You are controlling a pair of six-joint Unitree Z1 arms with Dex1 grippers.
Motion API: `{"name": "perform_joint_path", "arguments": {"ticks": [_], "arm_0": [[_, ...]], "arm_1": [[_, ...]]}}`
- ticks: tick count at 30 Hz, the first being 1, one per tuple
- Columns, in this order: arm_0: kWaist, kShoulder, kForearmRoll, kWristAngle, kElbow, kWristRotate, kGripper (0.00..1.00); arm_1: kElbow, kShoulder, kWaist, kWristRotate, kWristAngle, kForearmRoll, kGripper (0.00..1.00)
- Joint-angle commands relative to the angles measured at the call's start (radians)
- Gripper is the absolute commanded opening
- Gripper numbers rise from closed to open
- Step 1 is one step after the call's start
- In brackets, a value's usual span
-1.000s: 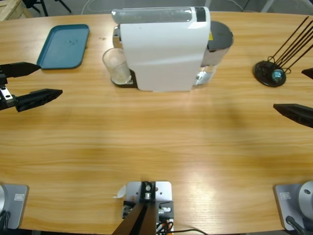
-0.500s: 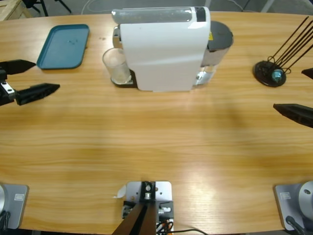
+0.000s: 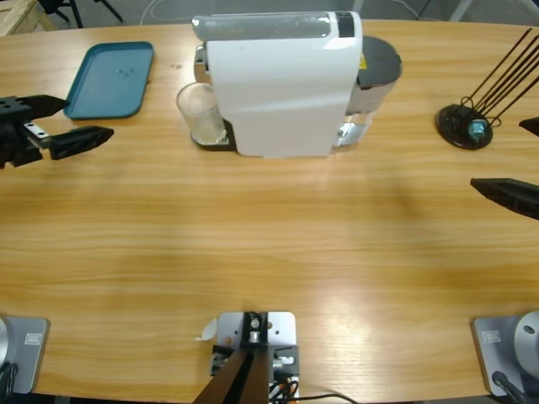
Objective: Pour coffee
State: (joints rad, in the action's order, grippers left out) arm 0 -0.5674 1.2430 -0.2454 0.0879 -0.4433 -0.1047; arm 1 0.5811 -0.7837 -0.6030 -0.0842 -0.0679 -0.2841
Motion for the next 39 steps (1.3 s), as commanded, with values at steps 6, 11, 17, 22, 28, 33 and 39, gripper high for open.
{"name": "perform_joint_path", "arguments": {"ticks": [6, 11, 17, 22, 28, 33, 39], "arm_0": [[-0.018, 0.202, -0.134, 0.158, -0.056, -0.031, 0.970], [-0.036, 0.312, -0.154, 0.178, -0.110, -0.047, 0.927], [-0.051, 0.415, -0.194, 0.191, -0.155, -0.046, 0.929], [-0.051, 0.459, -0.207, 0.215, -0.172, -0.045, 0.932], [-0.051, 0.506, -0.222, 0.255, -0.201, -0.033, 0.945], [-0.051, 0.544, -0.230, 0.271, -0.229, -0.021, 0.945], [-0.051, 0.584, -0.232, 0.271, -0.249, -0.021, 0.945]], "arm_1": [[-0.027, -0.009, -0.004, 0.014, -0.004, 0.016, 1.000], [-0.028, -0.013, -0.004, 0.014, -0.004, 0.023, 1.000], [-0.028, -0.014, -0.004, 0.014, -0.004, 0.025, 1.000], [-0.028, -0.013, -0.004, 0.014, -0.004, 0.025, 1.000], [-0.029, -0.016, -0.004, 0.014, -0.004, 0.025, 1.000], [-0.029, -0.019, -0.004, 0.014, -0.003, 0.025, 1.000], [-0.029, -0.024, -0.004, 0.014, -0.003, 0.025, 1.000]]}}
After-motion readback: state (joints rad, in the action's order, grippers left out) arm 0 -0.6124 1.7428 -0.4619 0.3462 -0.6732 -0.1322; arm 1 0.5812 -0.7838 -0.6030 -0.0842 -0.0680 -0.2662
